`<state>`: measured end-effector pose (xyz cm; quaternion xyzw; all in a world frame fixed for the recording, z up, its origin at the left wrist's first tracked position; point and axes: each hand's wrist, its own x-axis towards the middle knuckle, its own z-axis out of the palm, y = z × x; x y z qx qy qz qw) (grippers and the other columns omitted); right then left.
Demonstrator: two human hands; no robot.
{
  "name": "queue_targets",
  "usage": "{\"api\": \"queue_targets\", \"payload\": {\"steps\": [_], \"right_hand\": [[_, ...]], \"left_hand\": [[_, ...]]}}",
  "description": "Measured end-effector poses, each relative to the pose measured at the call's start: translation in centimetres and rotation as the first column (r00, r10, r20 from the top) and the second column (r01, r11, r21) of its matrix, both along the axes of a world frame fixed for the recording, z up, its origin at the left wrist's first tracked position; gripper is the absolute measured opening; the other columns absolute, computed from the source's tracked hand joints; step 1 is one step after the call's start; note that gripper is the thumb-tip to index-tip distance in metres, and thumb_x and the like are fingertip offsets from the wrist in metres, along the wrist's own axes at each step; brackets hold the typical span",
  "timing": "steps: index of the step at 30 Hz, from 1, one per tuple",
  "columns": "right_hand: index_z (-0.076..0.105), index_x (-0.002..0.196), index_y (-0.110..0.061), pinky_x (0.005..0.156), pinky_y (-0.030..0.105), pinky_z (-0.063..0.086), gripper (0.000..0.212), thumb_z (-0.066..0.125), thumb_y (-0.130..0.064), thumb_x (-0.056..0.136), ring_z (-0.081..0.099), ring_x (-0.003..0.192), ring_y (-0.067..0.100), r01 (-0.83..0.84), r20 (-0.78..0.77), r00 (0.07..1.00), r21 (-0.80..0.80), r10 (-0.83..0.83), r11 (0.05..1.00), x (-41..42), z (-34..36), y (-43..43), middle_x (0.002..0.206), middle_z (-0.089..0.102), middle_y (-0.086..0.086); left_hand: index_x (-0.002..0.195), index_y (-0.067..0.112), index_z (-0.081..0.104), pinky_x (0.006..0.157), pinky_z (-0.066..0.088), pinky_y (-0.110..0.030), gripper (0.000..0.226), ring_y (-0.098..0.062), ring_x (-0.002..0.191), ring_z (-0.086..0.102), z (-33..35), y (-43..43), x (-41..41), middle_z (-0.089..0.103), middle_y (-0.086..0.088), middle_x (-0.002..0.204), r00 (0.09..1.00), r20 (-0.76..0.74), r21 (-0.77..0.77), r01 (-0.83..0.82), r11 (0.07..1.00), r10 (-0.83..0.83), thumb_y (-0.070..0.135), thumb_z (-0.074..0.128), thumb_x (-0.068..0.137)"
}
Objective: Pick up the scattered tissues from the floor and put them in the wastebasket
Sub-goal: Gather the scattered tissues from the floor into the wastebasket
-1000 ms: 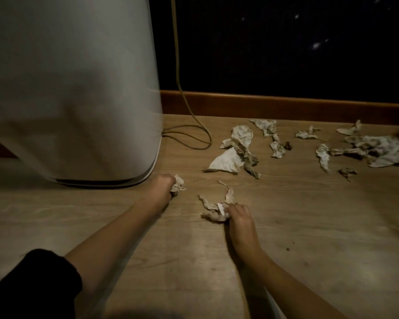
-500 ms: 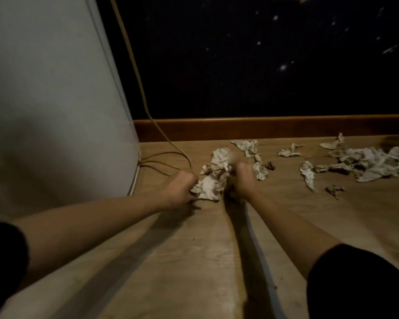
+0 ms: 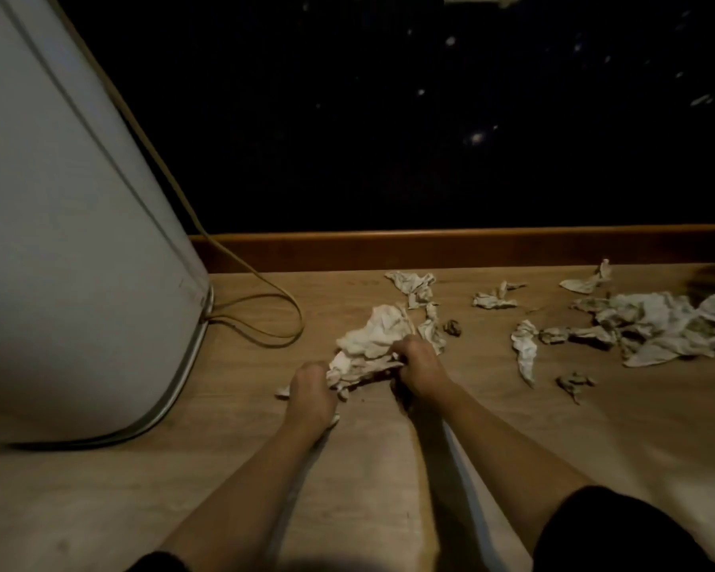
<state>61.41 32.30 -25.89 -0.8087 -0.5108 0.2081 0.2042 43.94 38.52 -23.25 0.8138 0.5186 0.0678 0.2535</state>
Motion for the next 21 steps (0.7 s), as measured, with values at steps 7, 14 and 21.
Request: {"api": "queue_targets", "payload": {"steps": [7,14,21], "right_hand": [[0.065,0.103,-0.007,0.071,0.029,0.043,0.024,0.059,0.004,0.081,0.059,0.092,0.028,0.107,0.029,0.994,0.006,-0.108,0.994,10.6,8.5,-4.9,0.102,0.062,0.016],[0.065,0.11,-0.008,0.083,0.032,0.045,0.028,0.061,-0.002,0.084,0.056,0.108,0.035,0.188,0.102,0.974,0.143,-0.204,0.972,21.0,17.7,-11.3,0.116,0.06,0.018],[0.071,0.092,-0.013,0.082,0.024,0.042,0.012,0.068,-0.009,0.08,0.058,0.108,0.028,0.323,0.076,0.927,0.333,-0.367,0.886,29.1,26.5,-19.2,0.104,0.066,0.012]], "left_hand": [[0.089,0.01,0.063,0.062,0.047,-0.029,0.025,-0.027,0.087,0.064,9.3,-0.5,6.8,0.068,-0.01,0.09,0.991,-0.075,0.028,0.114,0.993,-0.112,-0.003,0.066,0.068],[0.084,0.004,0.064,0.073,0.054,-0.035,0.015,-0.028,0.091,0.064,20.0,-4.0,22.5,0.068,-0.013,0.091,0.93,-0.075,0.145,0.366,0.919,-0.359,-0.005,0.063,0.072],[0.071,0.01,0.057,0.06,0.044,-0.033,0.009,-0.027,0.081,0.063,26.8,-11.2,37.3,0.063,-0.008,0.077,0.842,0.057,0.202,0.516,0.832,-0.536,0.004,0.06,0.077]]}}
